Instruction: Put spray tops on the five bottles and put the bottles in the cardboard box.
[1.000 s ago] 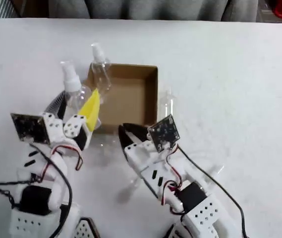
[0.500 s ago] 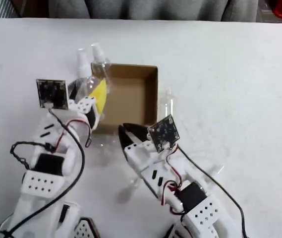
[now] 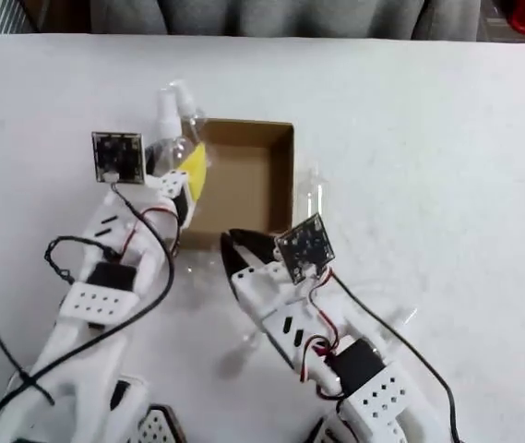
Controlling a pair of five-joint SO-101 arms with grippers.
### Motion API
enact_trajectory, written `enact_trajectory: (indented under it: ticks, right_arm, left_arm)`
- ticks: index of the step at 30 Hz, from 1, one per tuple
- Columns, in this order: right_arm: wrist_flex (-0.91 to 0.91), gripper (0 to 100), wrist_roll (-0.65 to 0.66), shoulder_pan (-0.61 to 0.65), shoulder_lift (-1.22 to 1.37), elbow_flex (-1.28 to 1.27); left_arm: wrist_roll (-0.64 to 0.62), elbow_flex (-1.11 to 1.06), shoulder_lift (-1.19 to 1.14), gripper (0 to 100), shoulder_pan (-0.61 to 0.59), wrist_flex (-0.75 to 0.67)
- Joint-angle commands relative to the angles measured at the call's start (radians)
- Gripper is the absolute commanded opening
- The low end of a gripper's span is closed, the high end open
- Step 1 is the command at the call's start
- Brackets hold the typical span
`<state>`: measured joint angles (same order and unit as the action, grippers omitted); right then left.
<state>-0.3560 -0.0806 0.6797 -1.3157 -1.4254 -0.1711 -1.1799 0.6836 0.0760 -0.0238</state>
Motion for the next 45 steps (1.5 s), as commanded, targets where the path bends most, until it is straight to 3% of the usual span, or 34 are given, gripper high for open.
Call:
enact_trajectory:
  ticks: [1, 28, 45]
  right_arm:
    - [-0.007, 1.9, 0.002, -0.01, -0.007, 0.052]
    - [-0.007, 1.9, 0.002, -0.008, -0.004, 0.051]
    - [-0.007, 1.9, 0.002, -0.008, -0.002, 0.049]
  left_arm:
    - [-0.008, 0.064, -0.071, 3, -0.005, -0.12]
    - [-0.011, 0.068, -0.41, 3, -0.068, -0.54]
    - [-0.006, 0.15, -0.552, 3, -0.054, -0.562]
